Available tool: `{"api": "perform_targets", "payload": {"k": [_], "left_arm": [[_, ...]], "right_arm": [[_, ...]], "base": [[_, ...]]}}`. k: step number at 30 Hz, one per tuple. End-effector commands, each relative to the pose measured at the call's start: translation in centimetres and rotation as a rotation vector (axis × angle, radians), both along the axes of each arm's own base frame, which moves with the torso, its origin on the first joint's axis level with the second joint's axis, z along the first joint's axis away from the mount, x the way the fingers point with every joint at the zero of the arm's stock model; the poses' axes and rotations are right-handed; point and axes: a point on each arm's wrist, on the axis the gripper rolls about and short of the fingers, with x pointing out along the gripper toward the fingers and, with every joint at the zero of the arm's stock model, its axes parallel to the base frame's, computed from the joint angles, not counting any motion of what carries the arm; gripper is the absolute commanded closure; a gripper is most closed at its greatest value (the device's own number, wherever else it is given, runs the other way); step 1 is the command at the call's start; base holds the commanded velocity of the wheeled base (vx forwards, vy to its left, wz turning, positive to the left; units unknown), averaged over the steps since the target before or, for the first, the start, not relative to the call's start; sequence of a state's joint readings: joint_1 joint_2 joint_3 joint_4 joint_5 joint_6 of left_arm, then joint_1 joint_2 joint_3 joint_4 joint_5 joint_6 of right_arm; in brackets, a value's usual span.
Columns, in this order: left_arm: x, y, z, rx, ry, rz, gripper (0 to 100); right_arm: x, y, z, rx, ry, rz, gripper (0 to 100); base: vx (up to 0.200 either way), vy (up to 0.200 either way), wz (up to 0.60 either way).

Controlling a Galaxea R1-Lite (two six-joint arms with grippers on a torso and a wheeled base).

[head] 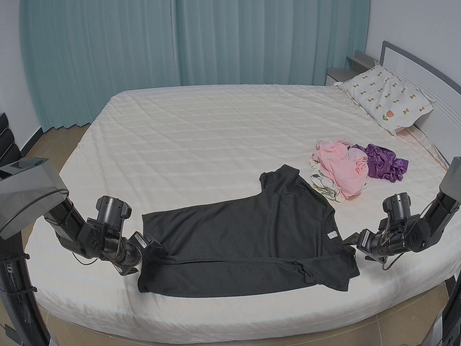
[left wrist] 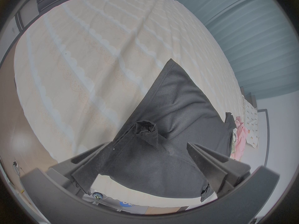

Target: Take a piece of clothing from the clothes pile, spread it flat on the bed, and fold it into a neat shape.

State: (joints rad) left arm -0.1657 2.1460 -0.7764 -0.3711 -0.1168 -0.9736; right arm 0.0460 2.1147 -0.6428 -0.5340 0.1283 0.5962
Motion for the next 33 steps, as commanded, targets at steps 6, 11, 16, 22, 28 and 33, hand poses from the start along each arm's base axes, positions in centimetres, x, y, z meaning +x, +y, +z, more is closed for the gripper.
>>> {"api": "perform_targets", "payload": {"k": [6,11,16,22,28,33], "left_arm": [[0.0,0.0,0.0,0.0,0.0,0.001,0],[0.0,0.0,0.0,0.0,0.0,-0.001,0],[0.0,0.0,0.0,0.0,0.0,0.001,0],[0.0,0.0,0.0,0.0,0.0,0.001,0],[0.1,0.0,0.0,-0.001,-0.003,0.001,0],[0.1,0.0,0.0,-0.001,-0.003,0.001,0]], "right_arm": [[2.2,0.0,-3.1,0.028,0.034,0.009,0],[2.2,0.1,-1.9,0.024,-0.004,0.014,0],[1.8,0.2,1.0,0.033,-0.08,0.019,0],[1.2,1.8,-0.3,0.029,-0.033,0.072,0],[1.2,2.5,-2.2,0.018,0.013,0.097,0],[1.6,2.4,-3.1,0.016,-0.007,0.095,0]], "base": [[0.0,0.0,0.0],[0.0,0.0,0.0],[0.0,0.0,0.0],[0.0,0.0,0.0],[0.0,0.0,0.0],[0.0,0.0,0.0]]}}
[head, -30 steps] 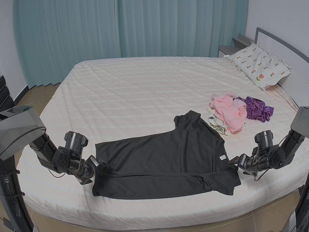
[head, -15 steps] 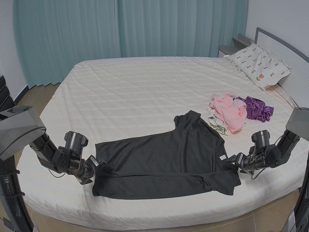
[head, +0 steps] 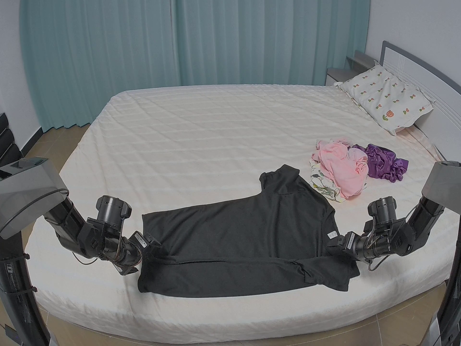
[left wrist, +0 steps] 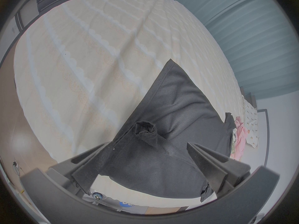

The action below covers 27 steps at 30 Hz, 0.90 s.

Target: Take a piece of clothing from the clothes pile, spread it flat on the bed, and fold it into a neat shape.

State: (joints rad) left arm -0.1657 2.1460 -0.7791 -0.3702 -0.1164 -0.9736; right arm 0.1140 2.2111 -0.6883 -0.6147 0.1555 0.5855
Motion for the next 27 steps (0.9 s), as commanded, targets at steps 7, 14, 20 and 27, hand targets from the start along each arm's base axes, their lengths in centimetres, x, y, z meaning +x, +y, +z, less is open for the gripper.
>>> {"api": "perform_targets", "payload": {"k": [7,14,20,27], "left_arm": [[0.0,0.0,0.0,-0.003,0.0,0.001,0],[0.0,0.0,0.0,-0.002,0.001,0.0,0],[0.0,0.0,0.0,-0.002,-0.002,0.0,0],[0.0,0.0,0.0,-0.003,0.0,0.001,0]], "right_arm": [[0.5,-0.2,-2.0,-0.008,0.013,-0.003,0],[1.0,-0.3,-2.6,-0.04,0.001,0.002,100],[1.0,-0.6,-2.6,-0.058,-0.024,-0.004,100],[1.0,-0.6,-2.5,-0.055,-0.029,-0.009,100]], "base": [[0.0,0.0,0.0],[0.0,0.0,0.0],[0.0,0.0,0.0],[0.0,0.0,0.0]]}}
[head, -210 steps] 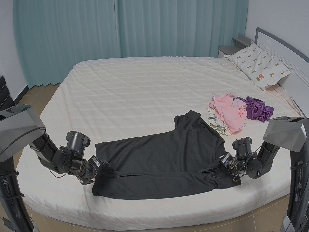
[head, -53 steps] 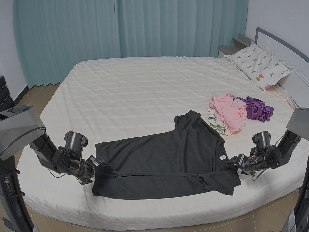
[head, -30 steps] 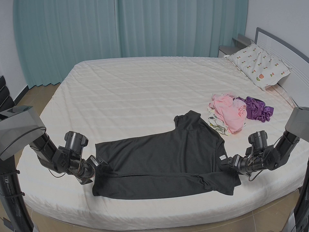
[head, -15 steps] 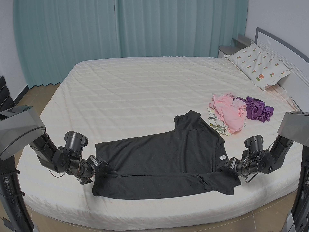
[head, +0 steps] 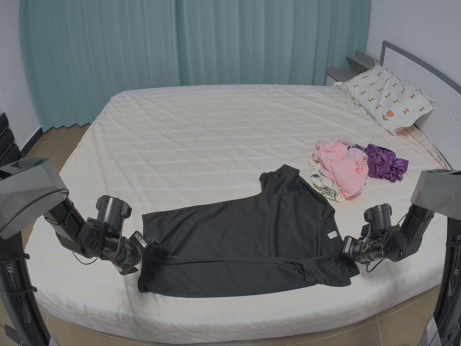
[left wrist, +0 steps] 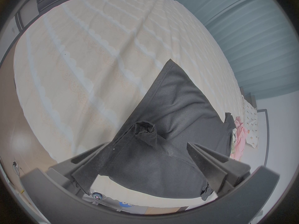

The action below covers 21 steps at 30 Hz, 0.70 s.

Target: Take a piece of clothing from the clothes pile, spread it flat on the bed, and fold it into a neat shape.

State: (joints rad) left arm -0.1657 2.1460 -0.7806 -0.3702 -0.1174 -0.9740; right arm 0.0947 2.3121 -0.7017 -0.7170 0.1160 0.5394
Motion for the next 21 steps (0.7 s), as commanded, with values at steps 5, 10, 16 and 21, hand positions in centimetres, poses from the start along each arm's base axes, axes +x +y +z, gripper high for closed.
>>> {"api": "perform_targets", "payload": {"k": [5,10,16,21], "left_arm": [[0.0,0.0,0.0,-0.001,-0.001,0.0,0],[0.0,0.0,0.0,-0.001,0.002,0.001,0],[0.0,0.0,0.0,-0.001,0.001,0.001,0],[0.0,0.0,0.0,0.001,0.002,0.001,0]], "right_arm": [[0.1,-0.3,0.3,0.007,-0.013,-0.016,100],[0.4,-1.0,0.9,0.013,-0.034,-0.039,100],[0.6,-1.6,1.0,0.02,-0.041,-0.055,100],[0.9,-1.5,0.3,0.023,-0.062,-0.052,100]], "base": [[0.0,0.0,0.0],[0.0,0.0,0.0],[0.0,0.0,0.0],[0.0,0.0,0.0]]}}
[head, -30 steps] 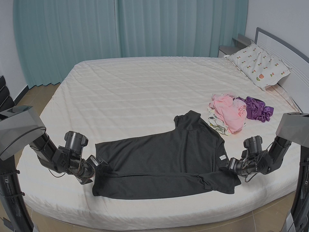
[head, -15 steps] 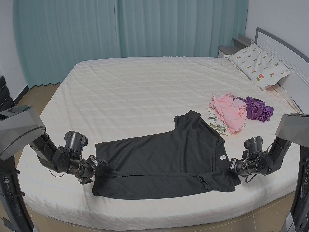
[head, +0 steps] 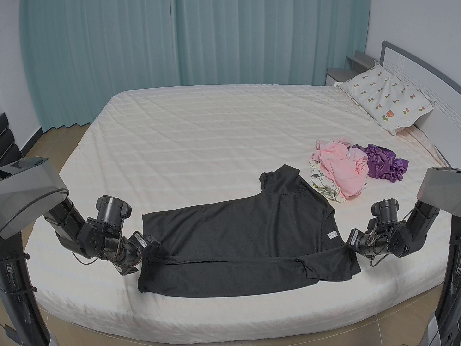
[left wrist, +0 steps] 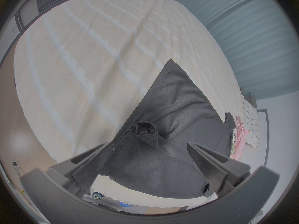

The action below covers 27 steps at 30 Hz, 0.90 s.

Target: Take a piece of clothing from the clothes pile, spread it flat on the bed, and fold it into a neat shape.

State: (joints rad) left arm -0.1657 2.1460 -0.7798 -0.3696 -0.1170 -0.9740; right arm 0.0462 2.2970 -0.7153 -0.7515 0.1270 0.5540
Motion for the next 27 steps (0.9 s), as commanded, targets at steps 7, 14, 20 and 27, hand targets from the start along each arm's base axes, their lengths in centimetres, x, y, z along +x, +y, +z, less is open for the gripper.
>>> {"api": "perform_targets", "payload": {"k": [7,14,20,27], "left_arm": [[0.0,0.0,0.0,0.0,0.0,0.0,0],[0.0,0.0,0.0,0.0,-0.001,-0.001,0],[-0.2,0.0,-0.1,0.0,0.005,-0.005,0],[-0.3,0.0,-0.1,0.0,0.005,-0.005,0]], "right_arm": [[0.3,0.2,-1.5,0.002,-0.015,0.004,100],[0.2,-0.1,-1.0,0.011,-0.026,-0.012,0],[-0.3,-0.5,1.6,0.194,-0.043,-0.204,0],[-1.5,-0.6,2.5,0.295,-0.017,-0.233,0]], "base": [[0.0,0.0,0.0],[0.0,0.0,0.0],[0.0,0.0,0.0],[0.2,0.0,0.0]]}}
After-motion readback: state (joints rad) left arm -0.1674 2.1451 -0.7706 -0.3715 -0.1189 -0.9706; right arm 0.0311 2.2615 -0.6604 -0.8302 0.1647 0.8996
